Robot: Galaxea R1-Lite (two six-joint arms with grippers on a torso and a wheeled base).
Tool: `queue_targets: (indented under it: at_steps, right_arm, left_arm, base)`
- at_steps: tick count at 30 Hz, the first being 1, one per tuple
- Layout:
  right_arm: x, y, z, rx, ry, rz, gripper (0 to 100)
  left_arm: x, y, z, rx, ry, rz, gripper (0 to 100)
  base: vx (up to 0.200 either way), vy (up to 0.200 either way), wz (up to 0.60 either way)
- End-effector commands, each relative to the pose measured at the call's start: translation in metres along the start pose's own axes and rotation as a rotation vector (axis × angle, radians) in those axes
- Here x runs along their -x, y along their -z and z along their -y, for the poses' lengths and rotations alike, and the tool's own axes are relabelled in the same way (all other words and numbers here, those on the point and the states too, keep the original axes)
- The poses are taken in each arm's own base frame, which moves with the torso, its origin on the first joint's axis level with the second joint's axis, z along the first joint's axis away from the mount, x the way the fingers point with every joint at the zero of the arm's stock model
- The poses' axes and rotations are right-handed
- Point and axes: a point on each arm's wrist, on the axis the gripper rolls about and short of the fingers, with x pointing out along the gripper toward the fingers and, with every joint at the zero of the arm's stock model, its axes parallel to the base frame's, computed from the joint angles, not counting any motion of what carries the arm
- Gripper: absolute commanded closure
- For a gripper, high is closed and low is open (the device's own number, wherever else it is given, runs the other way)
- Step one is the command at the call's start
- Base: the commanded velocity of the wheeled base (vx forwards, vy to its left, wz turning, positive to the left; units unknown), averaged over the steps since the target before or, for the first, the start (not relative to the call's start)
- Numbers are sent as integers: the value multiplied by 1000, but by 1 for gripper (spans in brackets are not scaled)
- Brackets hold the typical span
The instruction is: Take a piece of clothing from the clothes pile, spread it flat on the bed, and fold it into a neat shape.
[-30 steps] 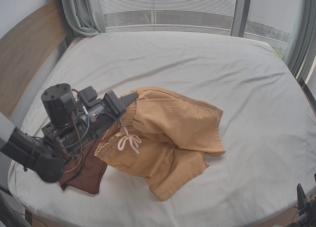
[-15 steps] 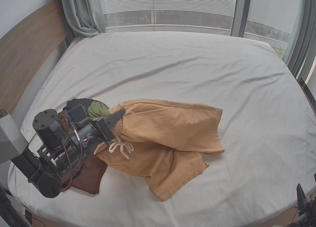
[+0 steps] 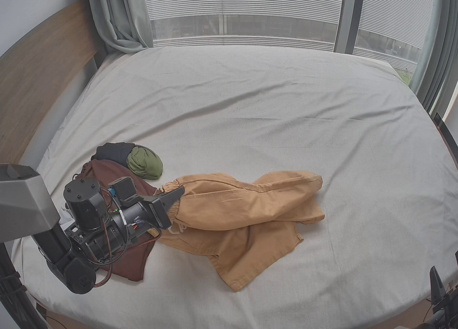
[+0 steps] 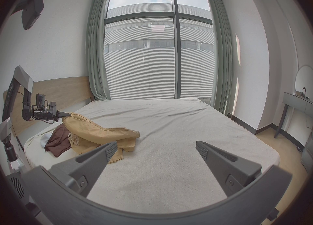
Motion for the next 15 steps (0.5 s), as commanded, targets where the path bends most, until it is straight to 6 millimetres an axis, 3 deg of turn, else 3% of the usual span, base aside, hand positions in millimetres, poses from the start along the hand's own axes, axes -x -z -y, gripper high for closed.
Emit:
queue_targets:
  at_steps: [1,13,15]
  right_arm:
    - [0,5,0,0,0,-1,0]
    - [0,4,0,-16,20,2,0]
    - [1,-3,0,-17,13,48,0]
  left_arm:
    - [-2,2,-2,5,-5,-5,100]
    - [-2,-6,-6,3,-18,29,100]
    - [-2,-8,-6,1,-18,36,100]
  base:
    - [0,0,0]
    - [0,0,0]
    - [0,0,0]
